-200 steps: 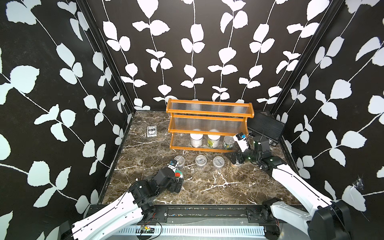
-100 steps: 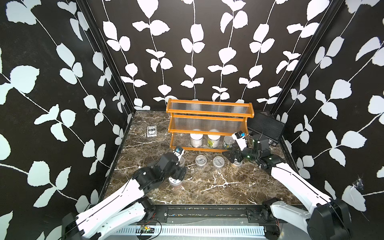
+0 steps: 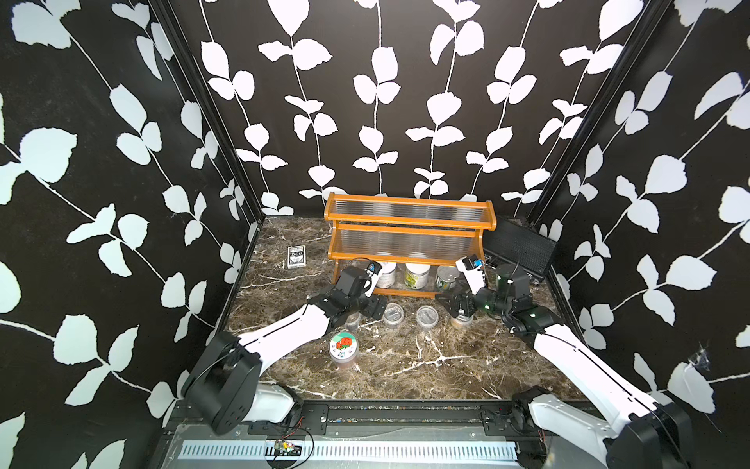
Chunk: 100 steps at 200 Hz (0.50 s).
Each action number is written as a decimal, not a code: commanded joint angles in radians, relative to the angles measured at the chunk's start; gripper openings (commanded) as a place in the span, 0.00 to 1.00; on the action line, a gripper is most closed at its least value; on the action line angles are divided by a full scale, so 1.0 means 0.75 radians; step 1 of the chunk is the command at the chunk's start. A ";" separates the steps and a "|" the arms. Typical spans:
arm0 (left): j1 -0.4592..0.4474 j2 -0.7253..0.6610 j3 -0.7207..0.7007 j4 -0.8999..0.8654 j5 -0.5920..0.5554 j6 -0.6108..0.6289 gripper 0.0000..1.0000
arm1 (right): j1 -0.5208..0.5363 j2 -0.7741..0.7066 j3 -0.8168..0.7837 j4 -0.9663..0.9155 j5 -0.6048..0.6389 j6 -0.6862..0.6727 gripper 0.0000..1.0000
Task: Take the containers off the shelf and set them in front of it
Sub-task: 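Pick up a container from the shelf.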
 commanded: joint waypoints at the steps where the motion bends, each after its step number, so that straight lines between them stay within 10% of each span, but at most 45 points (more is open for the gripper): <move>1: 0.003 0.059 0.061 0.193 -0.044 -0.024 0.99 | 0.005 -0.047 -0.046 -0.002 0.132 -0.005 1.00; 100: 0.011 0.401 0.261 0.413 -0.197 -0.111 0.99 | -0.021 -0.063 -0.043 0.027 0.196 -0.005 1.00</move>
